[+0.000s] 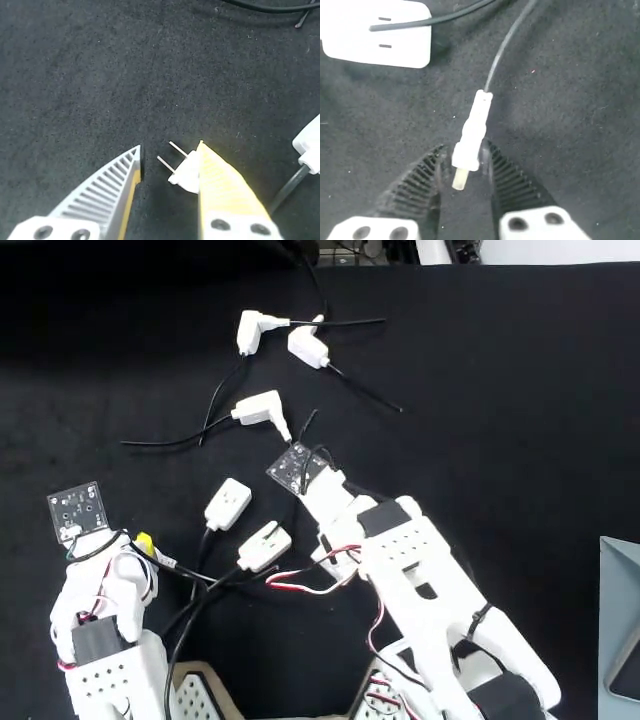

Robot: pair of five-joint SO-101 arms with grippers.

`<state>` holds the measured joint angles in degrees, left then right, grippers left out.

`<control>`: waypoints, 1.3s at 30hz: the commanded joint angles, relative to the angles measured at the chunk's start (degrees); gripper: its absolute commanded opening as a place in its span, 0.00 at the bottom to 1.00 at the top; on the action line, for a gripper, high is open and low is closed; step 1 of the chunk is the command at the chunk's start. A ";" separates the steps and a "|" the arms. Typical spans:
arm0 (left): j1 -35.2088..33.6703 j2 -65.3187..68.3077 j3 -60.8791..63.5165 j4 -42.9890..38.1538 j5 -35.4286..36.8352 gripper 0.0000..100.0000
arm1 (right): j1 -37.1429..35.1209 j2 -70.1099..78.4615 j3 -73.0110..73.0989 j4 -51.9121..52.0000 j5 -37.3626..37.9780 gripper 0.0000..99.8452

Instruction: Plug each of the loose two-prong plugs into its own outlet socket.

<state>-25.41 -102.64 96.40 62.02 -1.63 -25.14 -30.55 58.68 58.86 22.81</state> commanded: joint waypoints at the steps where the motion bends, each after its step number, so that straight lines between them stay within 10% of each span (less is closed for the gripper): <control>1: 0.57 0.35 1.10 -0.18 0.35 0.18 | 0.53 -1.01 -0.84 -0.79 -3.96 0.15; 39: 0.57 0.35 1.10 -0.18 0.35 0.18 | 3.60 28.18 -22.29 4.75 -16.44 0.08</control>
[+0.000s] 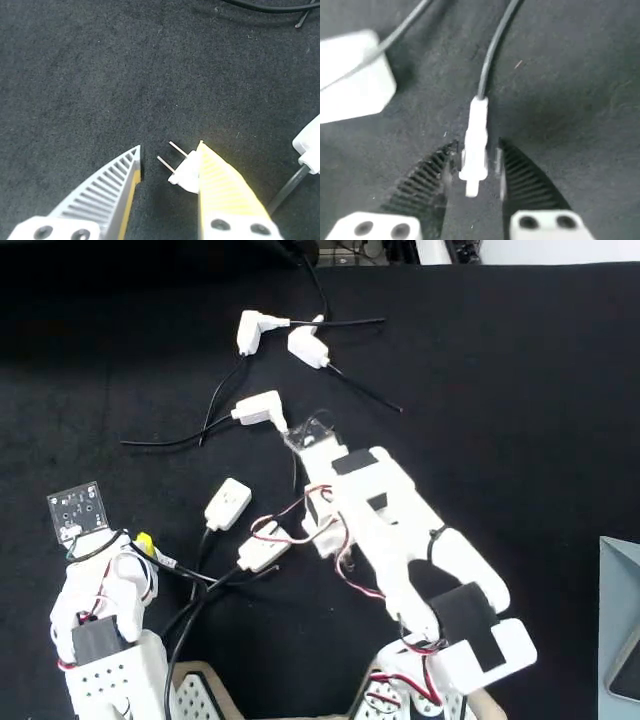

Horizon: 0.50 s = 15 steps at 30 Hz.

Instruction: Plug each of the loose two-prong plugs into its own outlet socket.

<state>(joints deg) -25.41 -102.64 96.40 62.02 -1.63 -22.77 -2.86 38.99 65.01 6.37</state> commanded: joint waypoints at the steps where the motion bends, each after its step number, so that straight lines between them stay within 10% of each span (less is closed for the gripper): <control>1: 0.57 0.35 1.10 -0.18 0.35 0.18 | 1.23 1.01 -2.86 -1.14 0.00 0.08; 15: 0.57 0.35 1.10 -0.18 0.35 0.18 | 1.49 5.58 -4.62 -1.05 0.88 0.01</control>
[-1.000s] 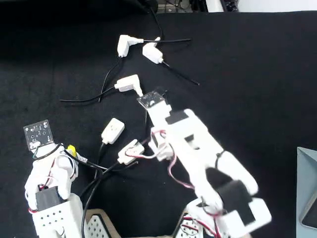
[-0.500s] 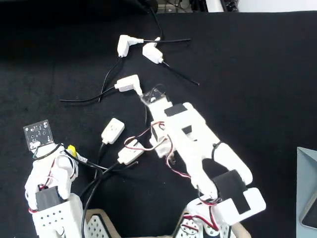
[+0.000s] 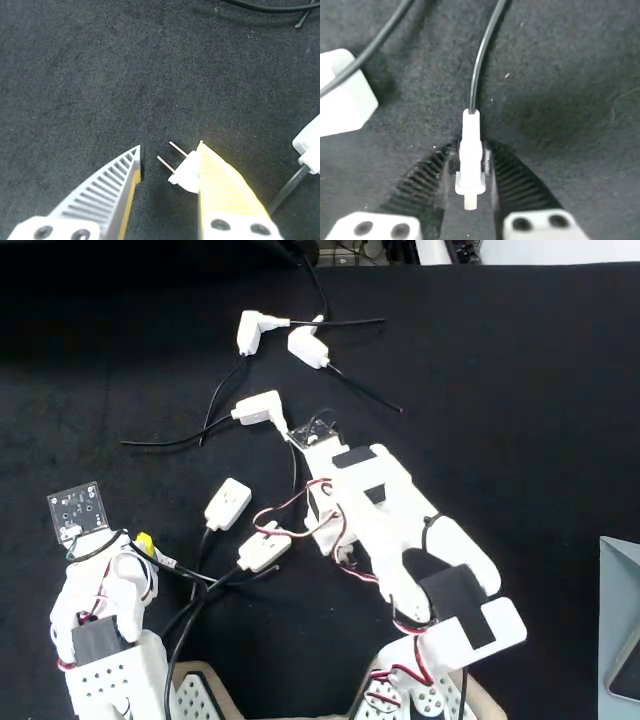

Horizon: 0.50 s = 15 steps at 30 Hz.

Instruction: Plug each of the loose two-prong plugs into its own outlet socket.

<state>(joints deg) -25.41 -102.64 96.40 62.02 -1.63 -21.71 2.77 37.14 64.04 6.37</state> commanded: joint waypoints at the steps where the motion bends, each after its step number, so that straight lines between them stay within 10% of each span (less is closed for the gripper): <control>1: 0.57 0.35 1.10 -0.18 0.35 0.18 | 0.44 -0.31 -3.30 0.79 1.32 0.02; 15: 0.66 0.35 1.10 -0.18 0.35 0.18 | 0.18 -26.24 -4.70 9.49 1.49 0.01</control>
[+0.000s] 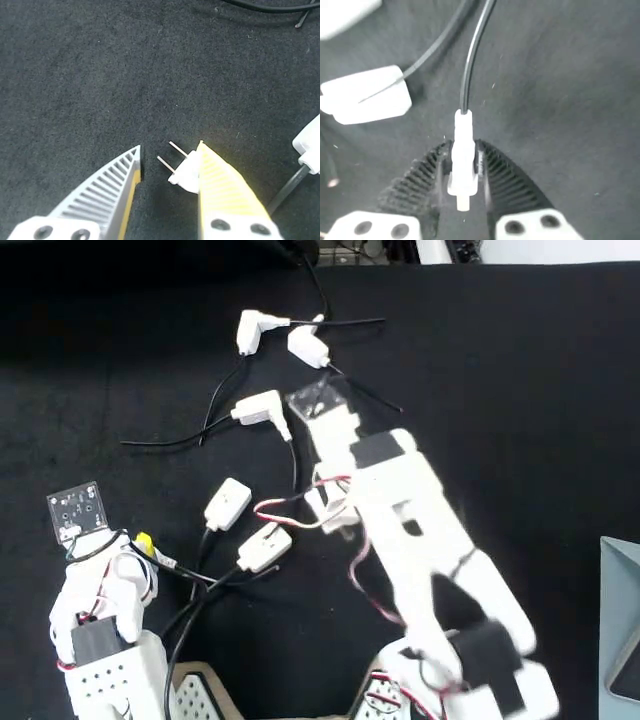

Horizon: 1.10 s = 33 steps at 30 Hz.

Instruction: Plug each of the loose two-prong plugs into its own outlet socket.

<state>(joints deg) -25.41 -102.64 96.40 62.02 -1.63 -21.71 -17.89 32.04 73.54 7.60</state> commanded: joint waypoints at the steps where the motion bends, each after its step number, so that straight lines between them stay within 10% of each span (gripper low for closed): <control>1: 0.66 0.18 1.10 -0.18 0.18 0.18 | 0.18 -6.73 1.10 -0.09 0.26 0.01; 23: 3.56 -0.18 -18.86 -1.76 0.35 0.18 | -4.57 -25.36 19.91 -27.34 -3.78 0.01; 33: 12.79 0.35 -15.78 -27.34 7.91 0.18 | -12.92 -40.13 23.87 -28.92 -3.78 0.01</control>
<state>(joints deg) -17.76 -102.64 79.34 41.54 3.65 -32.18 -54.02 56.22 45.67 4.26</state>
